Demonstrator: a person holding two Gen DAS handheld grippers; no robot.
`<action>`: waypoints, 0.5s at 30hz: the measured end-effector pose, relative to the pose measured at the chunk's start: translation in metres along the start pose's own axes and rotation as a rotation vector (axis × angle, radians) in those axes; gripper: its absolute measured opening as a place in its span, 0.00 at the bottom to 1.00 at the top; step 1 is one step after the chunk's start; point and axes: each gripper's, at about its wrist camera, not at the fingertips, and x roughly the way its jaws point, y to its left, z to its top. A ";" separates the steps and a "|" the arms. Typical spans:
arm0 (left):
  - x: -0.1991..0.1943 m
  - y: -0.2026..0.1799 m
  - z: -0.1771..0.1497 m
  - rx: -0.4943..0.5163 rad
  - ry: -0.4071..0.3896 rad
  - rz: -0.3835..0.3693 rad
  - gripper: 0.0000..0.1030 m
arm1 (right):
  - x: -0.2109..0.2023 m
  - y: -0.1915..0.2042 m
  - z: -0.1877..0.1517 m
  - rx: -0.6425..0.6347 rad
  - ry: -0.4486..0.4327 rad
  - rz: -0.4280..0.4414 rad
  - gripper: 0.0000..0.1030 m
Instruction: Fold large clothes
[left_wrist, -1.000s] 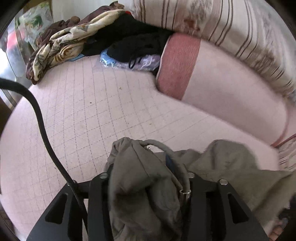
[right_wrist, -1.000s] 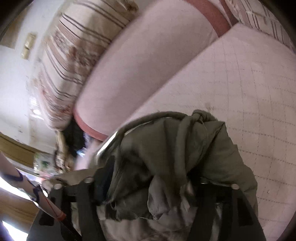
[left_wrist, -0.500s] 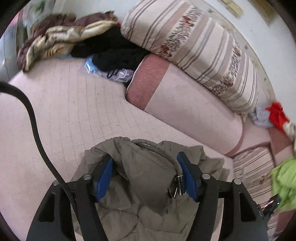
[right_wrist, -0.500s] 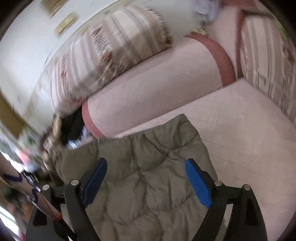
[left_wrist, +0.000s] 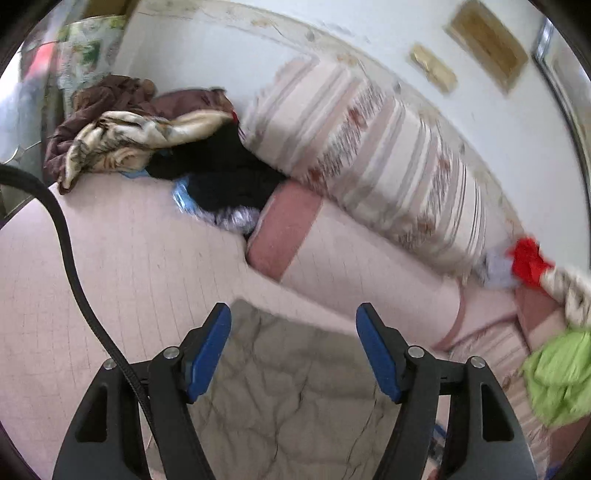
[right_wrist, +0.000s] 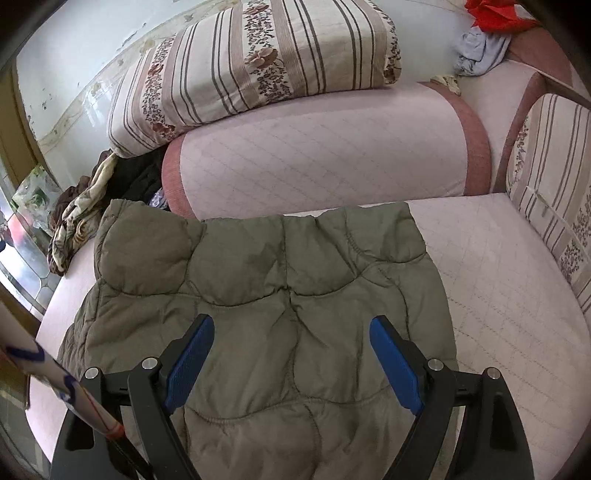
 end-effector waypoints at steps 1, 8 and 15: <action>0.011 -0.011 -0.007 0.045 0.033 0.021 0.67 | 0.003 0.000 0.000 0.002 0.000 -0.007 0.87; 0.117 -0.097 -0.072 0.323 0.237 0.070 0.67 | 0.032 0.010 0.013 -0.053 -0.014 -0.095 0.87; 0.219 -0.109 -0.100 0.432 0.272 0.285 0.70 | 0.083 -0.010 0.021 -0.067 0.038 -0.169 0.87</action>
